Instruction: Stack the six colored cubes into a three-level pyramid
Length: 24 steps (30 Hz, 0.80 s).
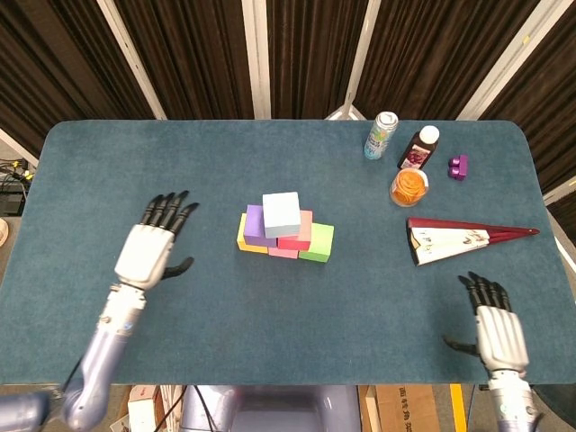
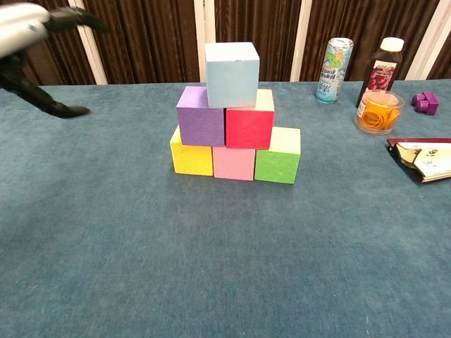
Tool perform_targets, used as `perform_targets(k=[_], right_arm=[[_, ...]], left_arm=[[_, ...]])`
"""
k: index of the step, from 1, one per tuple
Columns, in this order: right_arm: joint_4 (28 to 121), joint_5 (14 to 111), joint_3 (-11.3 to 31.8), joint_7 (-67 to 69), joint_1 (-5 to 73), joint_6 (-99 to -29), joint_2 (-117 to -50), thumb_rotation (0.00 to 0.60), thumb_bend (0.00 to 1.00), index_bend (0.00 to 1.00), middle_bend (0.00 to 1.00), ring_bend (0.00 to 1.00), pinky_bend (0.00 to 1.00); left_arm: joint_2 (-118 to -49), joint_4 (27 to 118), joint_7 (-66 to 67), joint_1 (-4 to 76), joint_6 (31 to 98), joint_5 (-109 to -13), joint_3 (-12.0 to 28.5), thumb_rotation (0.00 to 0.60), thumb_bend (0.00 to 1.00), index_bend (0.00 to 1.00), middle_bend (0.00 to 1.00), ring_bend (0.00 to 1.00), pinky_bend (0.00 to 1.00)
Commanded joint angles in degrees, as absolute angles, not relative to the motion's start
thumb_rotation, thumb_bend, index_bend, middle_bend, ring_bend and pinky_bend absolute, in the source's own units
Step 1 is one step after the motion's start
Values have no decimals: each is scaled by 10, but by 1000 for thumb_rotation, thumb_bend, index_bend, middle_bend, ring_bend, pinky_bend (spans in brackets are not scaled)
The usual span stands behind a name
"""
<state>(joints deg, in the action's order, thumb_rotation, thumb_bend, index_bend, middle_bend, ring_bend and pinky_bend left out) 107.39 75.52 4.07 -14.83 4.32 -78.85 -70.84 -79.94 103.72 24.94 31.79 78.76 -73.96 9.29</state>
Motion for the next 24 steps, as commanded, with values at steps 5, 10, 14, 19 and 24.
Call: perform_targets(k=[5,10,14,19,24], right_arm=[[1111,711,57,-233,96,-737,-750,600,157,146,90,66,0],[1125,662,80,-305,133,-725,-790,600,157,146,89,66,0],[1119,619,94,-347,163,-711,-822,600,157,146,90,66,0],[1099,554,110,-402,201,-702,-868,600,157,146,89,66,0],[1079,514,118,-430,227,-702,-902,600,157,146,90,66,0]], left_arm=[[-726,1016,110,245,852,-838,47,600,275,123,0,0,0],[-707,976,27,205,902,-877,30,600,274,123,0,0,0],[-697,951,-34,177,929,-887,21,600,275,123,0,0,0],[-699,904,-96,148,955,-887,19,600,275,123,0,0,0],[-705,875,-121,134,969,-883,24,600,275,123,0,0,0]])
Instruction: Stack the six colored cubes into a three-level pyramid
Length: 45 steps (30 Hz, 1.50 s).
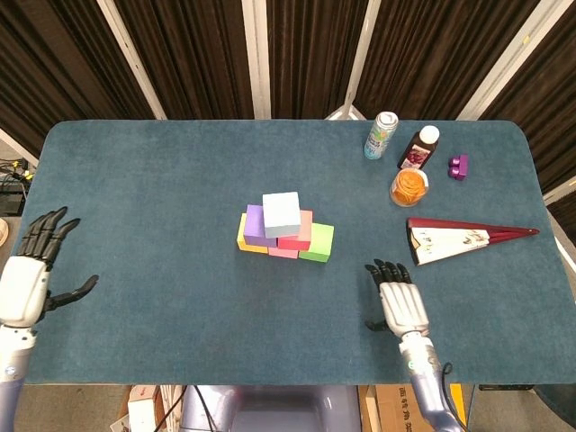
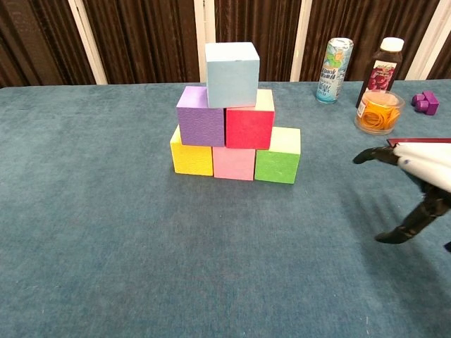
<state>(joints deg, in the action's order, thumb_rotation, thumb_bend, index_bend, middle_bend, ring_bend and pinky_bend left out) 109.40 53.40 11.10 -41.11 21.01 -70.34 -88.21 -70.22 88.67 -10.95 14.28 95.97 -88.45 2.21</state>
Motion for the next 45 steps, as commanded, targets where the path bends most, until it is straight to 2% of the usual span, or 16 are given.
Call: perform_targets(k=[1,8,17,27,45], right_arm=[[1074,508,120,-438,232,-704,-908,600,157,146,90,65,0],[1038,458,140,-480,273,-722,-963,600,157,146,90,66,0],[1003,411,168,-503,311,-743,-998,600,156,146,90,66,0],[994,395,153,-493,322,-752,-1016,600,157,146,90,66,0],[969,359,167,-497,362,-742,-1032,600,157,146,90,66,0]], left_arm=[[-707,870,-126,130,973,-882,25,600,275,123,0,0,0],[-723,836,-152,110,990,-882,31,600,275,123,0,0,0],[-723,829,-155,99,1001,-890,42,600,275,123,0,0,0],[-724,824,-159,96,994,-890,52,600,274,123,0,0,0],[-728,821,-160,91,983,-886,67,600,275,123,0,0,0]])
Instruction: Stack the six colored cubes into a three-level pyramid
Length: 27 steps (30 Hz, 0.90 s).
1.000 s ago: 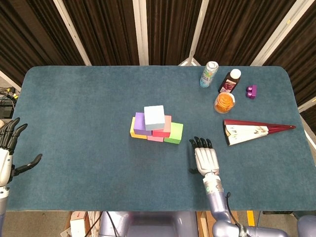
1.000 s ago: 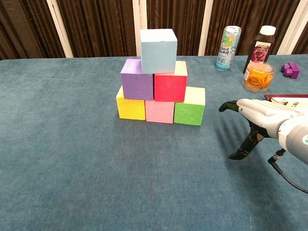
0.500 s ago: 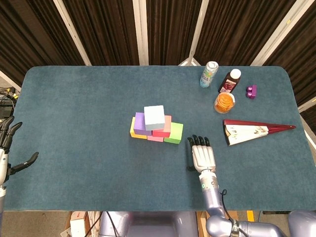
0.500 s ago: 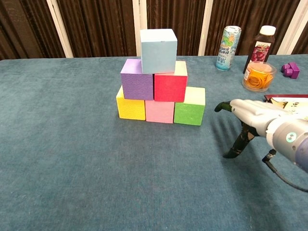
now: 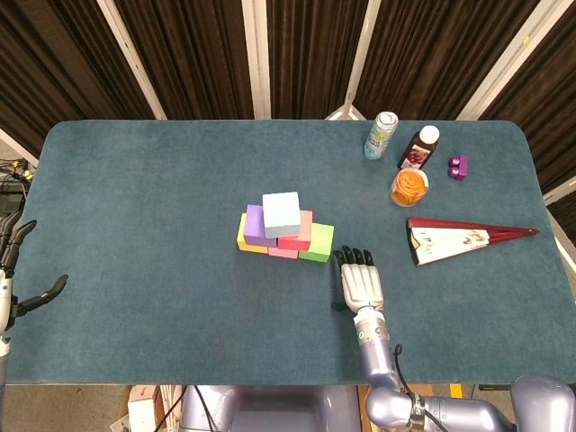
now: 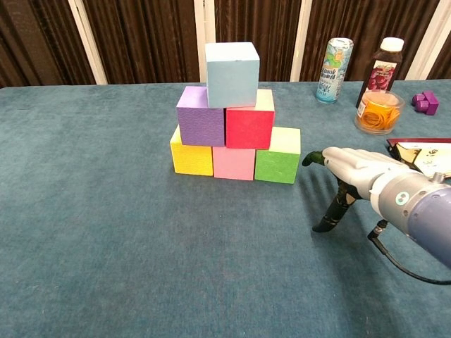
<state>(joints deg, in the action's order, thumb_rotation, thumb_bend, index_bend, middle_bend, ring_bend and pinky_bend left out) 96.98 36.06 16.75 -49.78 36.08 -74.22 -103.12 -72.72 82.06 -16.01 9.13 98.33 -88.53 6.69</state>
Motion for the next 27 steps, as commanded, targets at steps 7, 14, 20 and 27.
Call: perform_targets(k=[7,14,20,27], right_arm=[[964,352,170,-493,372,-741,-1034,600,157,146,89,66,0],[966,350,172,-493,381,-748,-1034,600,157,146,89,66,0],[970,347,171,-493,387,-752,-1034,600,157,146,90,66,0],[971,342,173,-494,395,-754,-1035,600,157,146,89,66,0]], left_arm=[[-730,819,-157,90,980,-885,72,600,274,123,0,0,0],[-732,817,-155,90,977,-884,76,600,275,123,0,0,0],[-734,816,-153,89,976,-884,79,600,274,123,0,0,0],[-737,816,-151,89,975,-884,82,600,275,123,0,0,0]])
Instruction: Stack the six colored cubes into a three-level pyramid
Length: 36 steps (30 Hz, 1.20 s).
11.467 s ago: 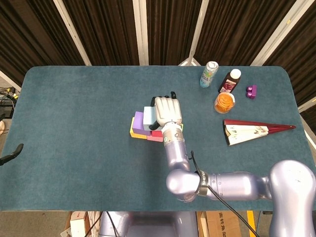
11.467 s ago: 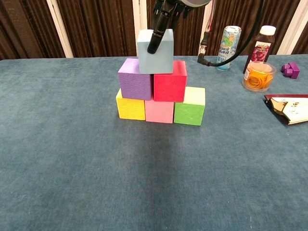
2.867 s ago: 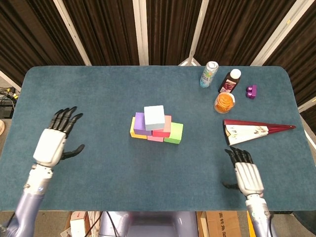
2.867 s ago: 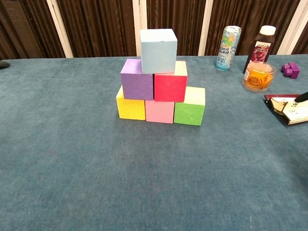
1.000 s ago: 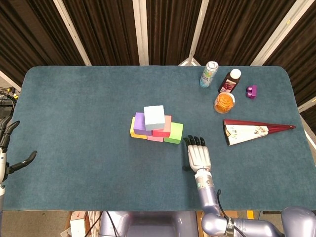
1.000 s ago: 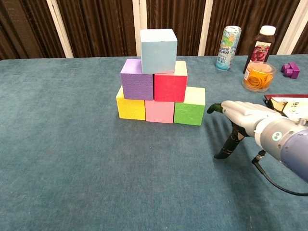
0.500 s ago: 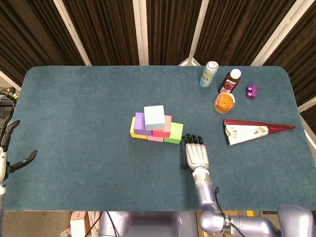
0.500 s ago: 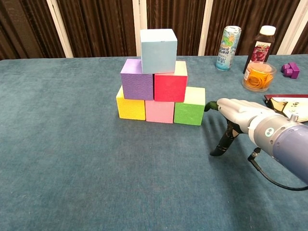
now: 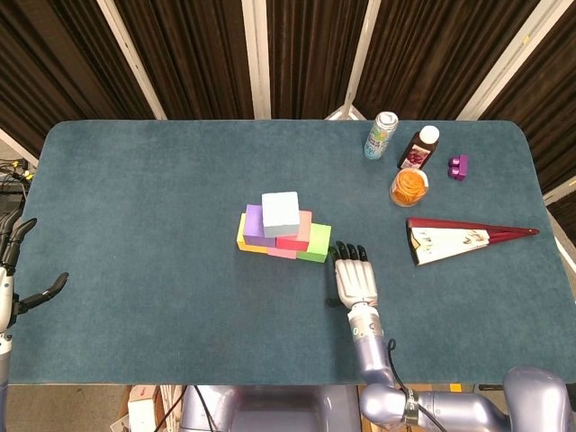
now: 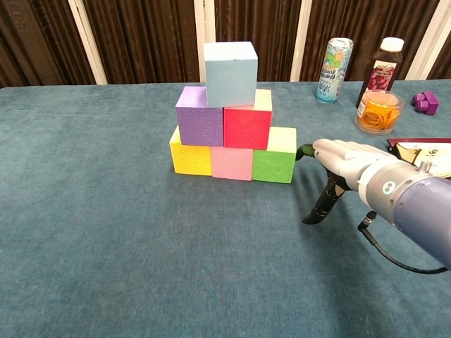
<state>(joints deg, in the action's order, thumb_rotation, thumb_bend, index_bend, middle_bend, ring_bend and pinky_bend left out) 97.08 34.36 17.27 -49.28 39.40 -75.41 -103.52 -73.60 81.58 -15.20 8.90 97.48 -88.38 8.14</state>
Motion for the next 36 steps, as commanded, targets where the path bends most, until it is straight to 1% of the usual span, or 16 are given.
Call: perform_targets(k=[1,22,30,36], right_arm=[[970,340,173,-494,396,-755,-1036,600,157,146,89,66,0],[958,319,176,-496,414,-759,-1041,600,157,146,89,66,0],[982,319,172,-502,408,-784,-1023,600,157,146,90,65,0],[1018,322,170,-499,392,-812,-993,600,157,146,90,66,0]], left_arm=[[-737,815,-151,89,974,-883,82,600,275,123,0,0,0],[-739,815,-146,86,972,-878,91,600,275,123,0,0,0],[-739,815,-138,86,968,-877,91,600,275,123,0,0,0],[-739,816,-132,85,967,-876,92,600,275,123,0,0,0]])
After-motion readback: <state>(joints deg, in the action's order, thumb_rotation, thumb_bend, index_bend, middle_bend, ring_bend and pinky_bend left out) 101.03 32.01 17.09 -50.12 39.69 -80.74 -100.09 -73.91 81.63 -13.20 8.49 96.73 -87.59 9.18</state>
